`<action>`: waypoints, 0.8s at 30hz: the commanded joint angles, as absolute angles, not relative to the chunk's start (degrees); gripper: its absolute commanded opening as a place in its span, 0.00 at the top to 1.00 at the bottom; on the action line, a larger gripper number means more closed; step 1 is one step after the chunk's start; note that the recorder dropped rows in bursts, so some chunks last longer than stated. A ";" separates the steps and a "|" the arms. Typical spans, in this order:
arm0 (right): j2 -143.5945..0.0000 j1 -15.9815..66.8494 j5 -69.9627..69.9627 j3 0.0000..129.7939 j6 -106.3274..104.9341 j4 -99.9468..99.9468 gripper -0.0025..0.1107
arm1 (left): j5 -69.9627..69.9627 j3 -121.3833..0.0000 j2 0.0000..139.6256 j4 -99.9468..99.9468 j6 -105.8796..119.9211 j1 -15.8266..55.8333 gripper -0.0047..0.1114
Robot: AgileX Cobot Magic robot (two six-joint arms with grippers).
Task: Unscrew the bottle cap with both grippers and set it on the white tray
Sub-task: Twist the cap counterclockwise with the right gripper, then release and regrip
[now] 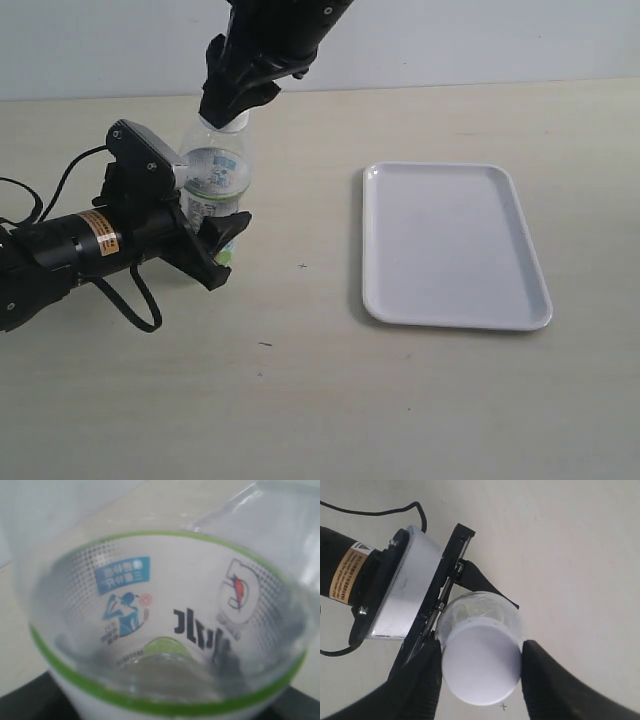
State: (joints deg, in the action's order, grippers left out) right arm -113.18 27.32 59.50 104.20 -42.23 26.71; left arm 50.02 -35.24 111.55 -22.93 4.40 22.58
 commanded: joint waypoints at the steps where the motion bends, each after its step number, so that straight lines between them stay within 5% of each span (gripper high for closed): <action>1: -112.74 27.29 60.75 104.38 -48.46 25.93 0.98 | 51.97 -35.33 110.62 -22.34 3.90 22.89 0.96; 24: -112.74 27.29 63.17 104.38 -78.48 25.93 0.98 | 49.06 -35.33 110.52 -23.38 0.65 22.89 0.96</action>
State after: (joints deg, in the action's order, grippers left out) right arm -113.14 27.32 61.13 104.20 -72.60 26.94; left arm 49.22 -35.24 111.28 -24.51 2.75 22.58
